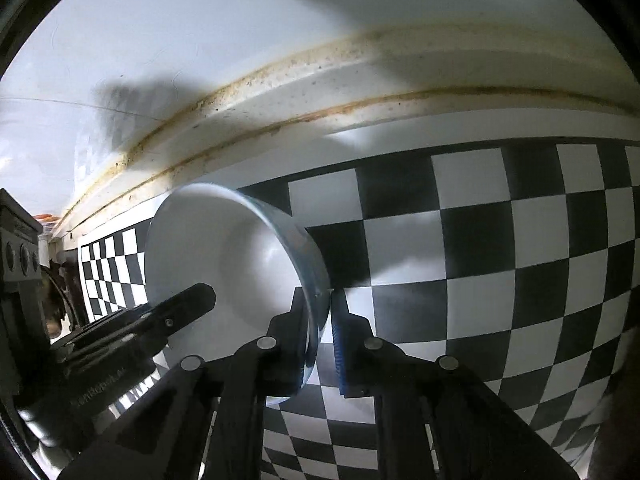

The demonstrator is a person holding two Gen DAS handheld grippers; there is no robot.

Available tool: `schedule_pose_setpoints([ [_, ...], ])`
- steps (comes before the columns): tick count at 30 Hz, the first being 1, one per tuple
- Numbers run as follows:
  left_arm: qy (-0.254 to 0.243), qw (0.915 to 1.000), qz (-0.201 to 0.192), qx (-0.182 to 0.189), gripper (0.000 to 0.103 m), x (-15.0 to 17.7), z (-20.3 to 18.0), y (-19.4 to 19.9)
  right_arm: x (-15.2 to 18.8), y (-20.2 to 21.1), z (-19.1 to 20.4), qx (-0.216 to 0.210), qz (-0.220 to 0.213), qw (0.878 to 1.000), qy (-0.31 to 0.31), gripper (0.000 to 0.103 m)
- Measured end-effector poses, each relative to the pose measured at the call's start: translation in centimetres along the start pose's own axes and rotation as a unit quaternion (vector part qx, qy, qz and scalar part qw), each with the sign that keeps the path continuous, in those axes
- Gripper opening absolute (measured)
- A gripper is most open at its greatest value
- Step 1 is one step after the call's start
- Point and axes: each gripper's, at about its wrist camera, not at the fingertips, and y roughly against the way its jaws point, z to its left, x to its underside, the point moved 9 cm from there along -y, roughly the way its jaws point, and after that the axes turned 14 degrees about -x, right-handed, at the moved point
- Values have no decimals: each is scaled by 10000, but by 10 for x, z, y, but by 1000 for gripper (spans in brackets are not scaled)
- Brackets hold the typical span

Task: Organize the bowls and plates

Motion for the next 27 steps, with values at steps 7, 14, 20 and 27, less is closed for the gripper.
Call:
schedule_pose_setpoints([
  [7, -242, 9992, -270, -154, 16, 13, -10, 19, 11, 7, 3, 79, -39, 9998, 159, 10],
  [14, -390, 9973, -561, -279, 16, 35, -13, 48, 38, 30, 22, 109, -176, 9988, 437, 10],
  [20, -512, 9943, -891, -285, 16, 67, -13, 84, 71, 54, 43, 119, -381, 9970, 659, 10],
  [27, -672, 9911, -1133, -171, 16, 115, -16, 120, 120, 90, 59, -8, -648, 9949, 776, 10],
])
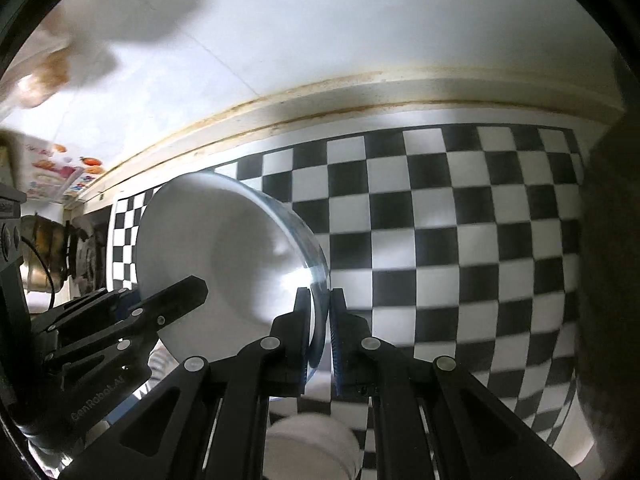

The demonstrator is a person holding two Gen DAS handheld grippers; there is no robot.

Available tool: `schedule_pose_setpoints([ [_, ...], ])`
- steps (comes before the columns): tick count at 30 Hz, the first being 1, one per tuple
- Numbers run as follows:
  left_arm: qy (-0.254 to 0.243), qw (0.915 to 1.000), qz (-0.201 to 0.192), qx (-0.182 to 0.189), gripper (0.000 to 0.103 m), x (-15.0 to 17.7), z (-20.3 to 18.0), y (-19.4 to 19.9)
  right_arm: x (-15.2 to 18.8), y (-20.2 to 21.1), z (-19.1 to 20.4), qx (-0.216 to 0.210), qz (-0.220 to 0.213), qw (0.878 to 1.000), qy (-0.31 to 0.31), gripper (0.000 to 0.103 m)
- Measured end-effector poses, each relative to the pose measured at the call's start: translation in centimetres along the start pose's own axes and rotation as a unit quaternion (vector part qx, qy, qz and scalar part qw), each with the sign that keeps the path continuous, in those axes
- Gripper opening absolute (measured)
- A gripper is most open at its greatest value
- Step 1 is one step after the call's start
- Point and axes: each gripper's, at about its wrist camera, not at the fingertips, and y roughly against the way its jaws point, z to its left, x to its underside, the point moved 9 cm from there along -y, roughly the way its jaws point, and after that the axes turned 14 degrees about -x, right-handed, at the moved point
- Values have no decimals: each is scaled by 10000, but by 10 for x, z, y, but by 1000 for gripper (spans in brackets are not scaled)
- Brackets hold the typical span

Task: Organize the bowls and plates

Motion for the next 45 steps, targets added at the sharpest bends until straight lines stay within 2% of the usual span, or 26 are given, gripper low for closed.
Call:
schedule_pose_setpoints([
  [5, -147, 9998, -63, 71, 16, 30, -9, 26, 35, 38, 1, -16, -135, 9999, 65, 10],
  [14, -397, 9989, -31, 233, 16, 89, -19, 55, 113, 72, 10, -102, -218, 9997, 16, 10],
  [18, -538, 9982, 135, 208, 16, 116, -22, 50, 143, 71, 7, -87, -145, 9998, -39, 10],
  [24, -710, 9959, 549, 143, 16, 153, -27, 21, 179, 50, -9, -49, 109, 9996, -258, 10],
  [35, -954, 9898, 1059, 6, 16, 185, -36, -19, 206, 17, -40, 134, 447, 9978, -468, 11],
  [45, -1090, 9863, 1230, -147, 16, 194, -39, -34, 209, 1, -44, 238, 632, 9965, -500, 11],
])
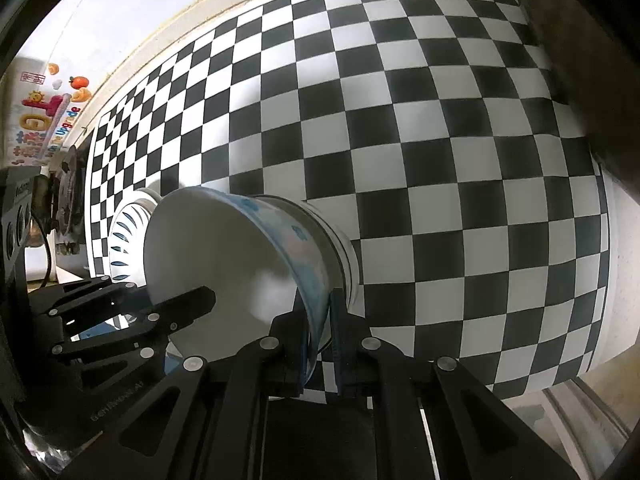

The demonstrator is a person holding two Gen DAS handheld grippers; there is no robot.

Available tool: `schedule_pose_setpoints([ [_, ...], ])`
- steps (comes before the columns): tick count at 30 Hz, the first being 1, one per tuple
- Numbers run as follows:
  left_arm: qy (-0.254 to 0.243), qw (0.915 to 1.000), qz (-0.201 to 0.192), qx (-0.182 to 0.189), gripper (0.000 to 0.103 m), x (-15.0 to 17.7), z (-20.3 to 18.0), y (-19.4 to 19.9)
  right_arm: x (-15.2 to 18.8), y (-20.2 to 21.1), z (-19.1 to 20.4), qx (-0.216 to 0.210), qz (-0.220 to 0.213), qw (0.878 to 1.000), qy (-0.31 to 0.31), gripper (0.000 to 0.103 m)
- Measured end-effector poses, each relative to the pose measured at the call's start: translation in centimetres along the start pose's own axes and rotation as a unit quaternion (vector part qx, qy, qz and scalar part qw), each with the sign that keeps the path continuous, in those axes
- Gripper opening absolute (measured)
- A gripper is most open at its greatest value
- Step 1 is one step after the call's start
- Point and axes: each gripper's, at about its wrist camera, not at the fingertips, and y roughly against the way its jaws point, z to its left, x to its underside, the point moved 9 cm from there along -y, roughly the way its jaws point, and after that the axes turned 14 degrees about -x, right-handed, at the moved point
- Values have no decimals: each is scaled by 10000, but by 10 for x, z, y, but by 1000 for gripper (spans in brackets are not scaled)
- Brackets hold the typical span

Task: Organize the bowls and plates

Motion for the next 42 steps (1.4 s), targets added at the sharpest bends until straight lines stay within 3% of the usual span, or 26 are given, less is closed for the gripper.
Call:
schedule_pose_setpoints([
  [8, 28, 10000, 43, -69, 16, -2, 1, -5, 0, -9, 0, 8, 146, 9999, -83, 16],
  [22, 34, 10000, 11, -59, 17, -1, 3, 1, 0, 0, -3, 112, 146, 9998, -60, 16],
  [27, 140, 9997, 28, 177, 19, 0, 8, 6, 1, 1, -5, 34, 146, 9998, -89, 16],
  [30, 267, 9995, -5, 160, 20, 0, 16, 9, 2, 2, -4, -76, 200, 9997, -111, 27],
  [32, 315, 9994, -35, 137, 20, 0, 22, 11, 2, 4, -3, -143, 176, 9997, -128, 43],
  [37, 387, 9991, -85, 169, 20, 1, 29, 16, 6, 10, 0, -220, 118, 9995, -168, 56],
  [39, 441, 9987, -63, 258, 24, -1, 32, 15, 8, 14, 1, -291, 89, 9994, -176, 62],
  [41, 543, 9973, 33, 484, 26, -4, 34, 13, 10, 16, 0, -353, 95, 9992, -190, 79],
  [42, 601, 9960, 112, 646, 26, -5, 35, 11, 10, 15, -1, -380, 101, 9990, -194, 80],
])
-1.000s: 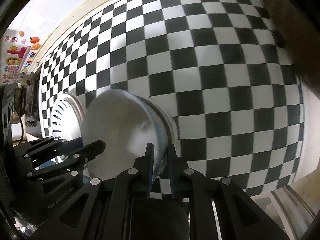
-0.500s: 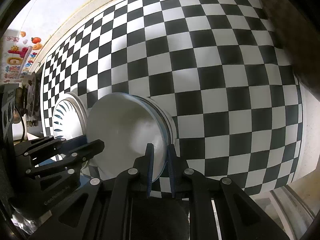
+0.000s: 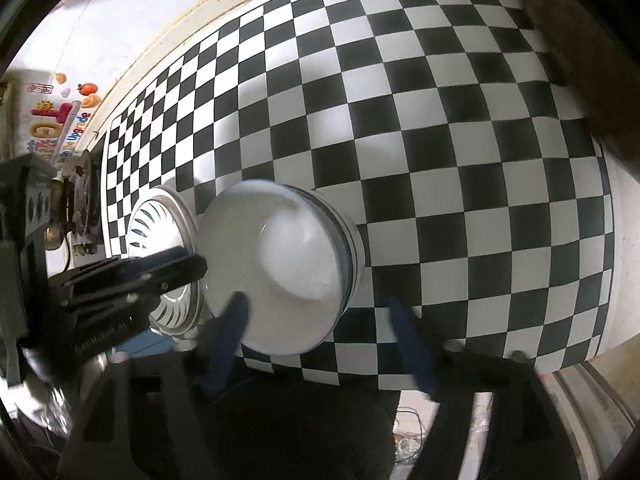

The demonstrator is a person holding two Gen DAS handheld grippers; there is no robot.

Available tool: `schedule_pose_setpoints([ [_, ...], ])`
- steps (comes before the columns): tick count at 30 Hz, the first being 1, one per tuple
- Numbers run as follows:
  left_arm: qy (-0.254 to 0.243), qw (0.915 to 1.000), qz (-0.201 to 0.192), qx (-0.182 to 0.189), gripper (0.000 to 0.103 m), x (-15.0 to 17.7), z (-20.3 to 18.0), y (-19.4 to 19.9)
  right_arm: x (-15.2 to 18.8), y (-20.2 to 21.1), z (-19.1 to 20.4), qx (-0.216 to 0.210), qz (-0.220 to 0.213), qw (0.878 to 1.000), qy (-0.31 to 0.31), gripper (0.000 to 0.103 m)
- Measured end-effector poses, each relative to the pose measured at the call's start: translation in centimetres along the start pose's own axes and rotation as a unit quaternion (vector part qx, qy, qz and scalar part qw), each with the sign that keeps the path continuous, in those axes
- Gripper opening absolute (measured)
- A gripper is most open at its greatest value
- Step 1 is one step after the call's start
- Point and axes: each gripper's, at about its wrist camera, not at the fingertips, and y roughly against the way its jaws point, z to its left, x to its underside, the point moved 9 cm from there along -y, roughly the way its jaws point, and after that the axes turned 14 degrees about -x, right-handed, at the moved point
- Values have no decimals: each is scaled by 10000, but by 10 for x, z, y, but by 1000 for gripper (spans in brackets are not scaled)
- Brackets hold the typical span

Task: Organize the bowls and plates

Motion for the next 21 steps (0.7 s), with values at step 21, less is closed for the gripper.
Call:
schedule_pose_setpoints([
  [21, -128, 9965, 714, 406, 42, -24, -29, -63, 2, -80, -54, -1185, -44, 9866, -1119, 75],
])
